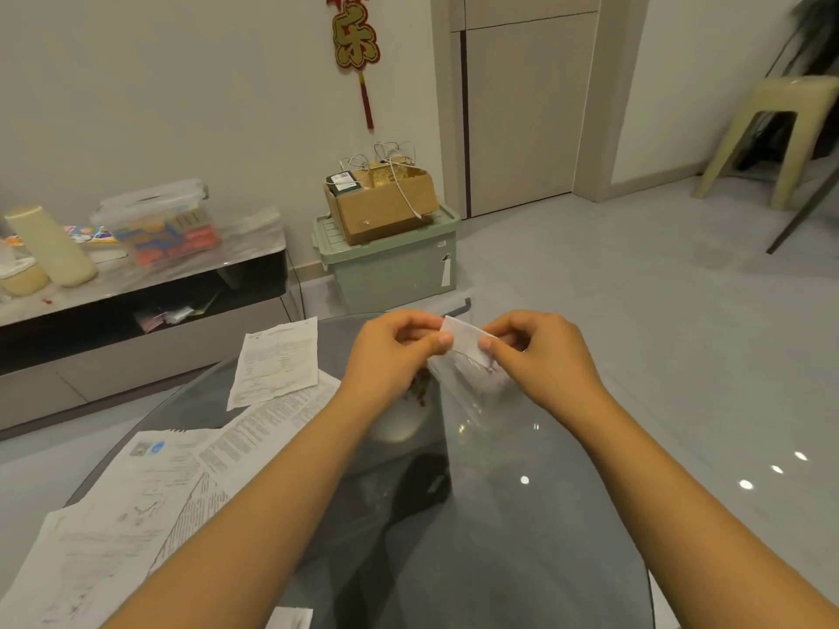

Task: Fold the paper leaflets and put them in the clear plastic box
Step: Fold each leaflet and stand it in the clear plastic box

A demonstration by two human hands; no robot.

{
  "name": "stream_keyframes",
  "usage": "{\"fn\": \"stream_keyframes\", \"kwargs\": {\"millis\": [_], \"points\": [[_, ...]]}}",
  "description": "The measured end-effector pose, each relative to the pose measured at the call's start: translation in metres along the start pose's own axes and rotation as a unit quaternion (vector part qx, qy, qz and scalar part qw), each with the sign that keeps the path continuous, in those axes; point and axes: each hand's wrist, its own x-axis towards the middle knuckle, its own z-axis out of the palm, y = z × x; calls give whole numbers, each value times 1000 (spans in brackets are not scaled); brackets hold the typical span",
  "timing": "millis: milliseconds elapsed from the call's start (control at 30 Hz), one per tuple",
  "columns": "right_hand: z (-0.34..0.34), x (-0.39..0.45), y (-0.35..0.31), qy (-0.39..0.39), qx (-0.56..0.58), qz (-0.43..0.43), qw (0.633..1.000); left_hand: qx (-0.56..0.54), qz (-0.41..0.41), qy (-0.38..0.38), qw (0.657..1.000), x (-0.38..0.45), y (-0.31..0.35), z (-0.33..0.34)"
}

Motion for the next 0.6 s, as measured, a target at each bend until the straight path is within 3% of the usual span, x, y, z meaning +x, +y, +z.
{"fn": "stream_keyframes", "kwargs": {"millis": [67, 167, 333, 434, 600], "points": [[-6, 4, 5, 65, -20, 16, 998, 18, 34, 3, 999, 7, 1, 11], [-13, 9, 17, 130, -37, 42, 990, 159, 110, -59, 979, 18, -1, 28], [-13, 15, 28, 147, -82, 51, 984, 374, 205, -204, 881, 36, -2, 49], [-9, 18, 31, 137, -107, 46, 984, 407, 238, -227, 852, 42, -5, 57], [-3, 23, 30, 133, -181, 30, 974, 405, 238, -226, 853, 44, -10, 58]]}}
